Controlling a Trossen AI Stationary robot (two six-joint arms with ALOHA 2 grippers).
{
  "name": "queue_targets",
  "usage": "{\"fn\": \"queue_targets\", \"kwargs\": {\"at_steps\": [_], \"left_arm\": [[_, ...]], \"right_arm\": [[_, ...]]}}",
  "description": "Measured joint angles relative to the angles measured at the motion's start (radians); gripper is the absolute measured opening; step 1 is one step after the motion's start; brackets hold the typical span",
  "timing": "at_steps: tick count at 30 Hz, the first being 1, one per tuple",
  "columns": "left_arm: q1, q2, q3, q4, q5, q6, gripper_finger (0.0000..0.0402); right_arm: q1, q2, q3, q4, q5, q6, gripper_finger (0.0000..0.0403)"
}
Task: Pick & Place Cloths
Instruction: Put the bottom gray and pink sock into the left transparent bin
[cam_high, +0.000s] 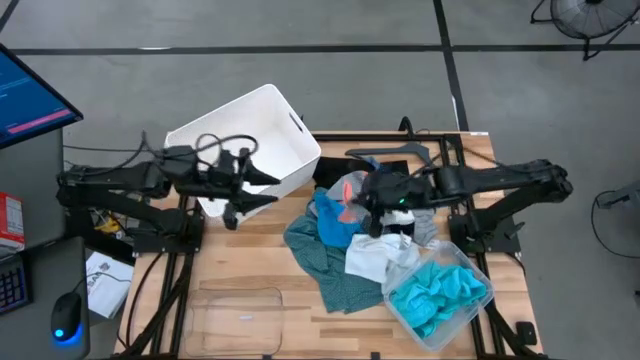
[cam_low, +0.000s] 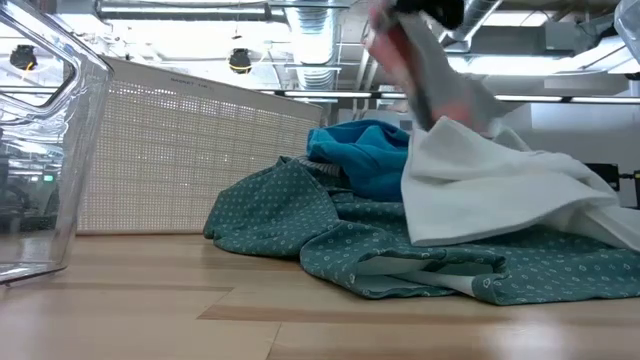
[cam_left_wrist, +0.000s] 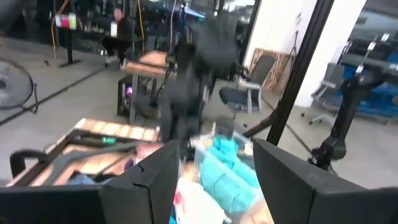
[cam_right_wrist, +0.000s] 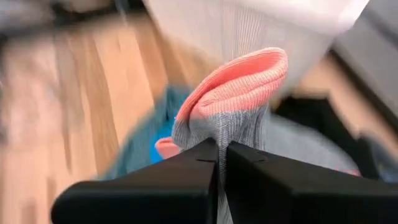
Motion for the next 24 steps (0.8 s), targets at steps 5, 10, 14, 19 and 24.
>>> {"fn": "queue_targets", "kwargs": {"at_steps": [5,10,14,19,24], "left_arm": [[0.000,0.101,0.000,0.071,0.003,0.021,0.0191],[0.000,0.191,0.000,0.134,0.003,0.076,0.0191],[0.000,0.244,0.000,0.142,0.002,0.110,0.0199],[0.000,0.293,0.000,0.177,-0.045,0.120,0.0244],[0.000,0.332,0.000,0.219,-0.122,0.142,0.0304]], "right_arm": [[-0.001,-0.023,0.028,0.181,0.029,-0.058,0.0002],[-0.005,-0.009,0.045,0.339,0.028,-0.110,0.0001],[-0.005,0.008,0.049,0.429,0.027,-0.136,0.0001],[-0.005,0.026,0.049,0.489,0.019,-0.150,0.0000],[0.002,0.047,0.046,0.496,0.015,-0.149,0.0000]]}}
